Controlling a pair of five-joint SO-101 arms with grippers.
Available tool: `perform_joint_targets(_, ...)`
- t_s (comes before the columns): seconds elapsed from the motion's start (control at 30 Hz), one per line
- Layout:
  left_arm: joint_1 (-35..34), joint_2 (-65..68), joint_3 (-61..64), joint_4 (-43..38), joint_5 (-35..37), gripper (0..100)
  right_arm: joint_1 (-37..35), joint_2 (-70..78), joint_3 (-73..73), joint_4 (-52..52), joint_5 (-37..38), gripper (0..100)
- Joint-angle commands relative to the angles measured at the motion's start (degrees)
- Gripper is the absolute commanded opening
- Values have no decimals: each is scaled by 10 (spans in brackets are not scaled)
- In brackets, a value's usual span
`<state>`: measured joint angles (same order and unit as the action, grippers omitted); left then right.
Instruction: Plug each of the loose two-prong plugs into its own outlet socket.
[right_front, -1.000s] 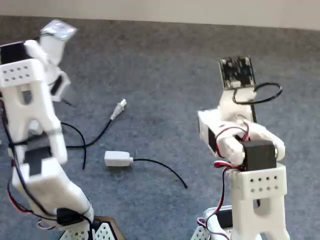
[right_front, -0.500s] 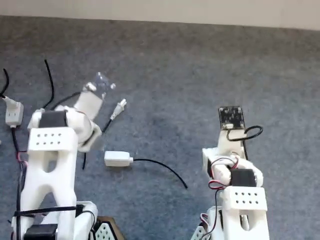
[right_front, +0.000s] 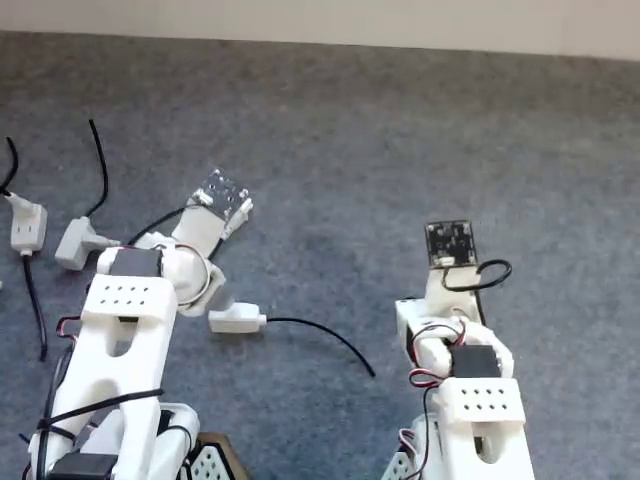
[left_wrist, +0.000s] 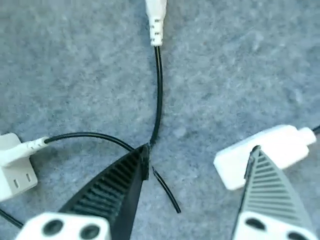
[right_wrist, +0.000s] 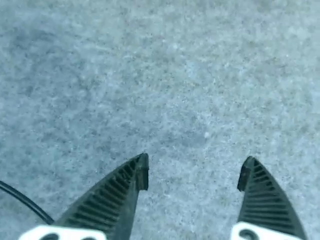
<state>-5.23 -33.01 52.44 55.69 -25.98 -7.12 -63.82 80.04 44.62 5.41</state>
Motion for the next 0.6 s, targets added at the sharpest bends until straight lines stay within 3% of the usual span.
perform_joint_targets(0.0, 6, -15, -3, -18, 21, 309, -12, -9, -3, -9, 5, 281)
perform_joint_targets(0.57, 5, -20, 75, -76, 0, 309, -12, -9, -2, -9, 6, 281)
